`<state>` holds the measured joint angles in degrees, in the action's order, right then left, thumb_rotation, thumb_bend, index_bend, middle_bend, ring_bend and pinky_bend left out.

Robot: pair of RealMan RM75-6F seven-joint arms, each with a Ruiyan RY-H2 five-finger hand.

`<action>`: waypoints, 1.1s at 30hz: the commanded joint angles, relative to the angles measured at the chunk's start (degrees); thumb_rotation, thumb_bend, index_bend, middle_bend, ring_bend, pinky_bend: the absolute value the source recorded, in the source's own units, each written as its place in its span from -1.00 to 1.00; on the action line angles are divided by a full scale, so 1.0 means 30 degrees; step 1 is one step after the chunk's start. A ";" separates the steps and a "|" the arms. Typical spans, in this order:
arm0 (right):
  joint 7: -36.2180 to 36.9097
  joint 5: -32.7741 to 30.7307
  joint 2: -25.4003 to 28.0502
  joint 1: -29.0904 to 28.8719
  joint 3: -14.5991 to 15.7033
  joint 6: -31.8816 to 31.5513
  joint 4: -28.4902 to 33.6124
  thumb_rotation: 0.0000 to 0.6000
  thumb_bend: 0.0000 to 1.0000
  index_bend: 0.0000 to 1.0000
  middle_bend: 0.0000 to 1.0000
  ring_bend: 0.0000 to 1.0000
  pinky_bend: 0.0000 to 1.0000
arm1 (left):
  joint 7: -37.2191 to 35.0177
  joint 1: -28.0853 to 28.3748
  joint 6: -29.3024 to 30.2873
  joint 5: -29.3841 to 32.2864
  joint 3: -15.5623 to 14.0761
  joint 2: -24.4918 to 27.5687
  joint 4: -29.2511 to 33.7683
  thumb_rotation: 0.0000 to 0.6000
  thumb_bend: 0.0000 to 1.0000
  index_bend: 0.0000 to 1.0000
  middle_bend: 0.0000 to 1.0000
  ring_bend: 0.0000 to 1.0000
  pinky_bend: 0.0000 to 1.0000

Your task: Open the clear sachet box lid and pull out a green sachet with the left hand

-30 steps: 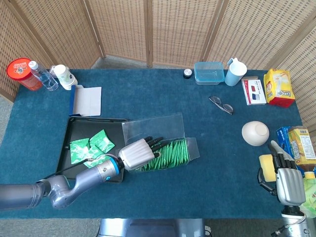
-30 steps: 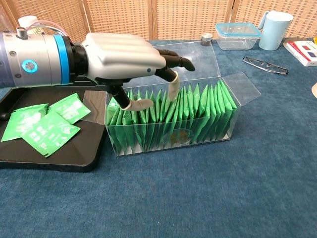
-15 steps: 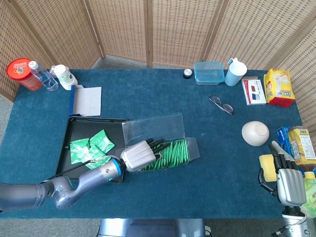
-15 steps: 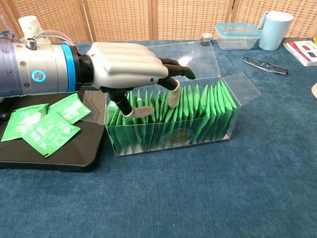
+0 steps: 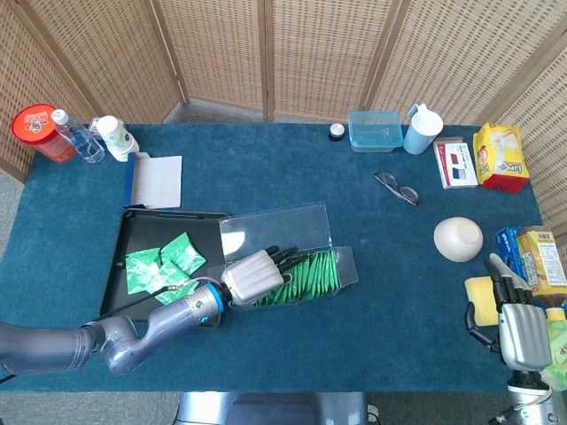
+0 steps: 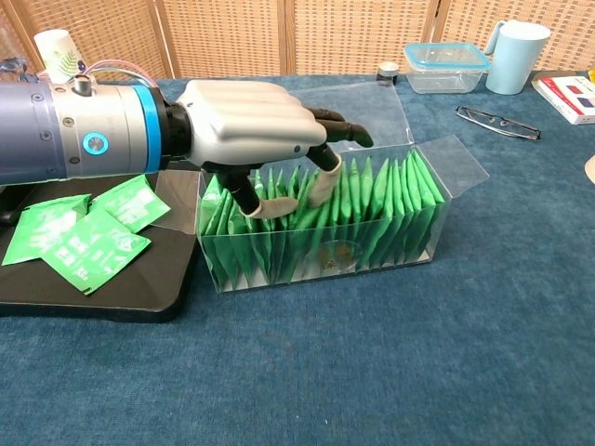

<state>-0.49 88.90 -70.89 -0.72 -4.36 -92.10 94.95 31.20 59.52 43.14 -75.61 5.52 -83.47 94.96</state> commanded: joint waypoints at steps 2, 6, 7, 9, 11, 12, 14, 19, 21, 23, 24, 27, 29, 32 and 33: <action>-0.0009 0.0016 0.0013 0.0008 -0.0002 -0.0012 0.0014 -0.18 0.17 -1.00 -0.83 -0.78 -0.67 | 0.0106 0.0083 0.0095 0.0178 0.0084 -0.0122 -0.0044 1.00 -0.10 0.00 -0.86 -1.00 -0.57; 0.0032 -0.0020 0.0012 0.0019 -0.0017 -0.0001 -0.0015 -0.18 0.17 -1.00 -0.83 -0.78 -0.67 | 0.0231 0.0176 0.0101 0.0392 0.0078 -0.0230 -0.0136 1.00 -0.10 0.03 -0.83 -1.00 -0.57; 0.0039 -0.0028 0.0007 0.0019 -0.0023 0.0001 -0.0022 -0.18 0.17 -1.00 -0.83 -0.78 -0.67 | 0.0264 0.0193 0.0109 0.0421 0.0067 -0.0249 -0.0159 1.00 -0.10 0.03 -0.83 -1.00 -0.57; 0.0066 -0.0039 -0.0019 0.0013 -0.0034 0.0013 -0.0052 -0.18 0.17 -1.00 -0.83 -0.78 -0.67 | 0.0270 0.0215 0.0134 0.0501 0.0053 -0.0275 -0.0165 1.00 -0.10 0.03 -0.83 -1.00 -0.57; 0.0079 -0.0038 -0.0029 0.0007 -0.0028 0.0037 -0.0074 -0.18 0.17 -1.00 -0.83 -0.78 -0.67 | 0.0278 0.0214 0.0251 0.0520 0.0063 -0.0285 -0.0170 1.00 -0.10 0.04 -0.83 -1.00 -0.57; 0.0079 -0.0034 -0.0031 0.0004 -0.0029 0.0042 -0.0078 -0.17 0.17 -1.00 -0.83 -0.78 -0.67 | 0.0246 0.0202 0.0301 0.0538 0.0071 -0.0274 -0.0151 1.00 -0.10 0.04 -0.82 -1.00 -0.57; 0.0079 -0.0038 -0.0040 -0.0002 -0.0043 0.0045 -0.0086 -0.18 0.17 -1.00 -0.83 -0.78 -0.67 | 0.0160 0.0161 0.0442 0.0511 0.0073 -0.0228 -0.0121 1.00 -0.10 0.05 -0.81 -1.00 -0.57; 0.0063 -0.0048 -0.0055 -0.0037 -0.0063 0.0097 -0.0090 -0.17 0.17 -1.00 -0.83 -0.78 -0.67 | -0.0065 0.0080 0.0714 0.0395 0.0098 -0.0142 -0.0132 1.00 -0.10 0.05 -0.81 -1.00 -0.57; 0.0043 -0.0033 -0.0067 -0.0052 -0.0059 0.0120 -0.0083 -0.17 0.17 -1.00 -0.83 -0.78 -0.67 | -0.0218 0.0030 0.0872 0.0347 0.0153 -0.0085 -0.0112 1.00 -0.10 0.05 -0.81 -1.00 -0.57; 0.0025 -0.0030 -0.0073 -0.0060 -0.0061 0.0130 -0.0074 -0.18 0.17 -1.00 -0.83 -0.78 -0.67 | -0.0359 -0.0006 0.0979 0.0309 0.0193 -0.0051 -0.0117 1.00 -0.10 0.05 -0.81 -1.00 -0.57; 0.0011 -0.0035 -0.0078 -0.0064 -0.0065 0.0137 -0.0070 -0.18 0.17 -1.00 -0.83 -0.78 -0.67 | -0.0435 -0.0017 0.1017 0.0282 0.0209 -0.0028 -0.0124 1.00 -0.10 0.05 -0.81 -1.00 -0.57; -0.0050 -0.0023 -0.0072 -0.0059 -0.0072 0.0112 -0.0023 -0.17 0.17 -1.00 -0.83 -0.78 -0.67 | -0.0864 -0.0131 0.1401 0.0041 0.0363 0.0055 -0.0147 1.00 -0.10 0.05 -0.81 -1.00 -0.57; -0.0081 -0.0025 -0.0053 -0.0066 -0.0074 0.0128 0.0017 -0.18 0.17 -1.00 -0.83 -0.78 -0.67 | -0.1051 -0.0145 0.1480 -0.0122 0.0383 0.0097 -0.0185 1.00 -0.10 0.05 -0.81 -1.00 -0.57; -0.0128 0.0003 -0.0040 -0.0070 -0.0076 0.0116 0.0061 -0.18 0.17 -1.00 -0.83 -0.78 -0.67 | -0.1393 -0.0240 0.1841 -0.0388 0.0525 0.0185 -0.0142 1.00 -0.10 0.05 -0.81 -1.00 -0.57; -0.0141 0.0000 -0.0037 -0.0071 -0.0077 0.0118 0.0065 -0.18 0.17 -1.00 -0.83 -0.78 -0.67 | -0.1518 -0.0276 0.1953 -0.0444 0.0582 0.0229 -0.0101 1.00 -0.10 0.06 -0.80 -1.00 -0.57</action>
<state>-0.92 88.91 -71.01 -0.93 -4.59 -91.75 95.15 27.02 58.86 48.64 -76.69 7.04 -82.96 94.54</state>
